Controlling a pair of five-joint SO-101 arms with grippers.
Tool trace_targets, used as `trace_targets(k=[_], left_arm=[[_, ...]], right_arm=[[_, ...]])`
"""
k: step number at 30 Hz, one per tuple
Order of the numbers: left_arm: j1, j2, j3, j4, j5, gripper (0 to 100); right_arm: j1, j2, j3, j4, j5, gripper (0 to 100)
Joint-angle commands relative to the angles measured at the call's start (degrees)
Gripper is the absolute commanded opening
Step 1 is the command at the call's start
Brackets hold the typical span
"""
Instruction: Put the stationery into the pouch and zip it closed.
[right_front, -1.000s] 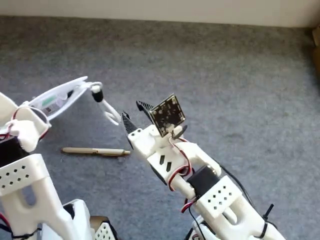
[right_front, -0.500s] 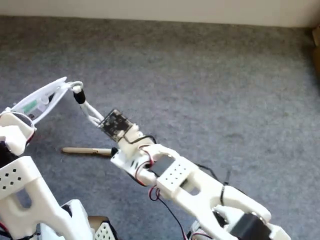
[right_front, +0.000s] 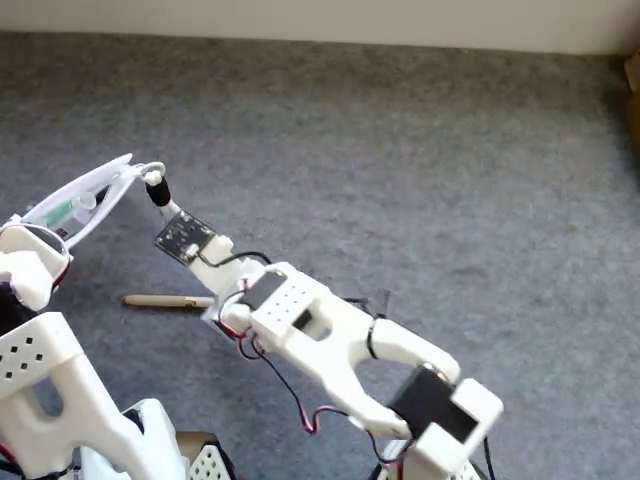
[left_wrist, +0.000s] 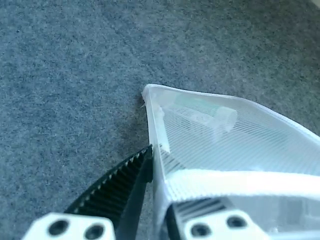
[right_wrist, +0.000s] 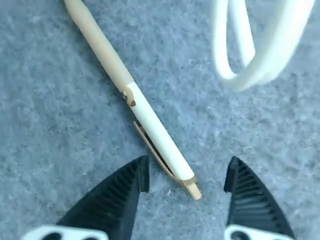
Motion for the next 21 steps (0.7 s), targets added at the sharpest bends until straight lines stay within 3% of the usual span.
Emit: trace_targets(k=[1,9,12,15,21], left_arm=[[-0.75,-2.07,-2.24,-1.76,0.62,1],[-0.66,-2.07,-2.15,-1.76,0.62,1],[-0.66,-2.07,-2.15,-1.76,0.53,1],[-0.66,-2.07,-2.15,-1.76,0.53,1],[-0.57,-2.07,-2.07,-1.76,0.53,1]], right_arm=[[-0.75,3.47,-7.16,2.15,0.88,23.8],[-2.68,9.10,-12.18,6.02,0.97,23.0],[-2.68,10.42,-12.26,6.02,1.23,13.3],[-2.68,10.77,-12.09,6.02,6.77,1.3],[-1.45,10.77,-11.82,7.60,7.65,0.6]])
